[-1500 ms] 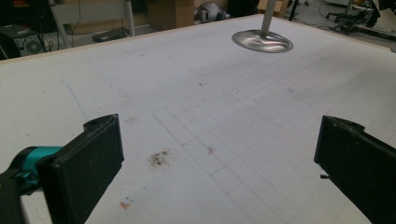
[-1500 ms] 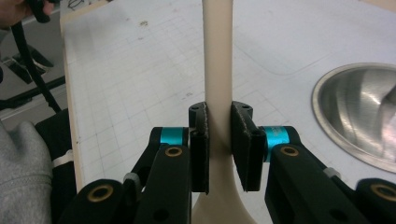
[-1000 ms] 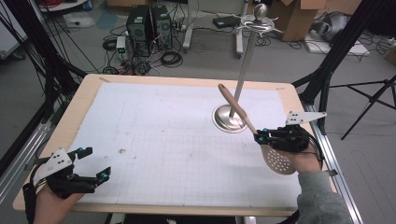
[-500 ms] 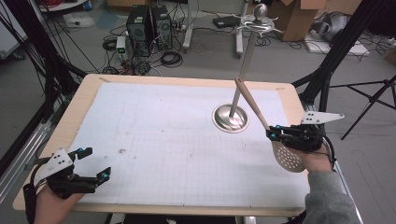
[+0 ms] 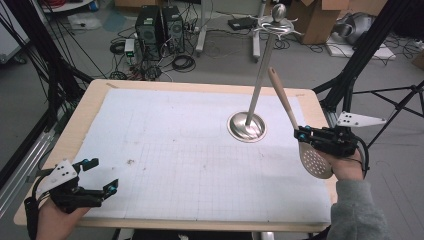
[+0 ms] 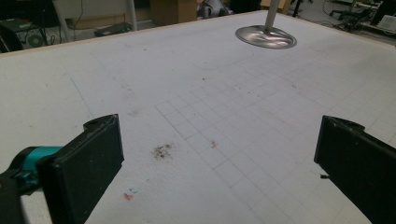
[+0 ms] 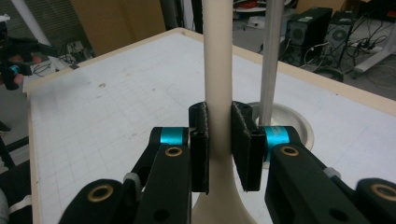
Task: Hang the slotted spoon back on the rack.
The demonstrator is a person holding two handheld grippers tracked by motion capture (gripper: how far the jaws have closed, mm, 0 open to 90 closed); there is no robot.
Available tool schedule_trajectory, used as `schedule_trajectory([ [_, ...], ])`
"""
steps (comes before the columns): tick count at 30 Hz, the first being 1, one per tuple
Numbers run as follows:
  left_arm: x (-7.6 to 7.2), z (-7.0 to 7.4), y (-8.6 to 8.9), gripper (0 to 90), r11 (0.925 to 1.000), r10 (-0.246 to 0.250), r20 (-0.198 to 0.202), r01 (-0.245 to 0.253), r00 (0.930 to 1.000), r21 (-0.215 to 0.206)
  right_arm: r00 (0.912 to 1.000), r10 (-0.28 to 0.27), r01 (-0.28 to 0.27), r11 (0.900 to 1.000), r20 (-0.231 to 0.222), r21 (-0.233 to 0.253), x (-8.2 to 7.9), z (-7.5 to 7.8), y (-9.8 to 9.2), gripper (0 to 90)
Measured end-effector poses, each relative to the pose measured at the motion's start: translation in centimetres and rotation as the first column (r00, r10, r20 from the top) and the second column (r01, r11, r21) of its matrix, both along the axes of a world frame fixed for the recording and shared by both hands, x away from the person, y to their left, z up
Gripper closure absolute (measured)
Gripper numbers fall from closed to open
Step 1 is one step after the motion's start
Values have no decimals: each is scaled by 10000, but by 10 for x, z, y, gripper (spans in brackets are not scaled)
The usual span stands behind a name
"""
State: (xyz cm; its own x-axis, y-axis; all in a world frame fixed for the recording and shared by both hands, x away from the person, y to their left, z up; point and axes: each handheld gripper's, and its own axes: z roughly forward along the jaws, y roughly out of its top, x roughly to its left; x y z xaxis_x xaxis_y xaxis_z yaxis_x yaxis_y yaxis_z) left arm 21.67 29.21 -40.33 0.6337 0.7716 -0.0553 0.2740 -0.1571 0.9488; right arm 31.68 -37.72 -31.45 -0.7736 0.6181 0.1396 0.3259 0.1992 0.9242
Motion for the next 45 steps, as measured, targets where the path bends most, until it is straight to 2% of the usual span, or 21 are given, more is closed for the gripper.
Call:
schedule_trajectory([
  [7,-1,0,2,17,10000,79,-7,-79,10000,-14,9995,-200,199,9998,225,72,0,10,-7,786],
  [9,-2,0,2,17,10000,73,-19,-73,10000,-1,9993,-353,352,9994,116,59,1,13,-9,786],
  [20,-4,0,5,18,9999,154,-4,-154,9999,-32,9982,-487,480,9986,336,201,2,21,-15,786],
  [29,-5,0,5,17,9999,162,-36,-162,9999,-11,9975,-557,552,9984,442,128,0,29,-21,785],
  [45,-6,0,8,18,9997,235,-14,-235,9997,-69,9933,-866,827,9951,761,535,1,42,-31,786],
])
